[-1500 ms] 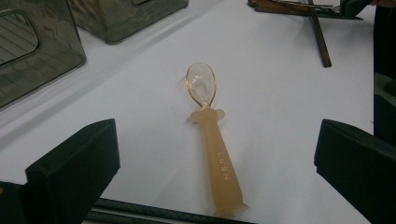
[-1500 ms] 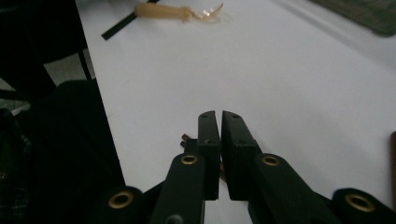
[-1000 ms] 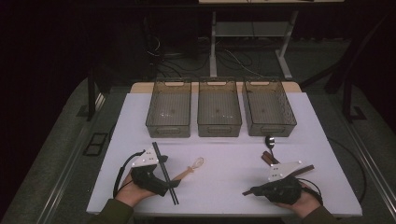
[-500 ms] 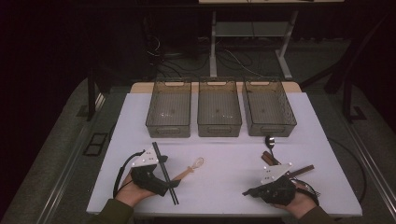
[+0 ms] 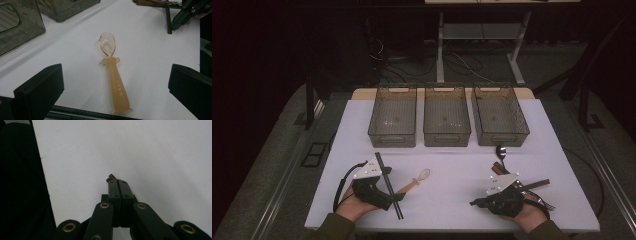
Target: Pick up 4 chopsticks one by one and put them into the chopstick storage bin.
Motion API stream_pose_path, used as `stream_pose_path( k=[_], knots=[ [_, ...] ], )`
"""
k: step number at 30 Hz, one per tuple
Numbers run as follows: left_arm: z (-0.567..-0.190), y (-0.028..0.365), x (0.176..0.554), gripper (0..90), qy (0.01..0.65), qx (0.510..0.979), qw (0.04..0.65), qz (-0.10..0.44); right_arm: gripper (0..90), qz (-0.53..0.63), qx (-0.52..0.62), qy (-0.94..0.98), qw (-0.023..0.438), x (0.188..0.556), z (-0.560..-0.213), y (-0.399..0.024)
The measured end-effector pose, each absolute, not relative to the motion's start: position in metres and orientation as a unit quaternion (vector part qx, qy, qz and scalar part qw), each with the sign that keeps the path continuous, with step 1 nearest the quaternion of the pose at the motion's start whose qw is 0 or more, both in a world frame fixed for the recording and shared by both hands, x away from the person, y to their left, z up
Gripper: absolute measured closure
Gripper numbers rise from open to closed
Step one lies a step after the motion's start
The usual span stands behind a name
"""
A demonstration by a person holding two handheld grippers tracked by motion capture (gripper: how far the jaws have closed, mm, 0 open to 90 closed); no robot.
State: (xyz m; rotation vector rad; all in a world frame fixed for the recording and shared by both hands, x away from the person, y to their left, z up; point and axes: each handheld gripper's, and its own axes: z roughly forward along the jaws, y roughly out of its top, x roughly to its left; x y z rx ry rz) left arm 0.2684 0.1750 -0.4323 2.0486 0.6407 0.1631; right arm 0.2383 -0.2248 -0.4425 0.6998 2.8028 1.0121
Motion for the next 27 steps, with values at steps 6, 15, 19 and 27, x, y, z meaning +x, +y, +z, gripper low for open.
stream_pose_path(
  k=[6, 15, 19, 27],
  knots=[
    [-0.432, 0.175, 0.268, 0.0, 0.263, 0.837, 0.475, 0.067, 89.8, 0.329, 0.232, 0.915, 0.043, 0.242, -0.442, -0.22],
    [-0.432, 0.175, 0.268, 0.0, 0.262, 0.837, 0.476, 0.067, 89.8, 0.327, 0.235, 0.914, 0.048, 0.246, -0.442, -0.216],
    [-0.432, 0.175, 0.268, 0.0, 0.262, 0.837, 0.476, 0.066, 89.8, 0.324, 0.238, 0.914, 0.052, 0.249, -0.442, -0.213],
    [-0.433, 0.174, 0.268, 0.0, 0.261, 0.838, 0.475, 0.065, 89.8, 0.323, 0.245, 0.912, 0.055, 0.253, -0.442, -0.209]
  ],
)
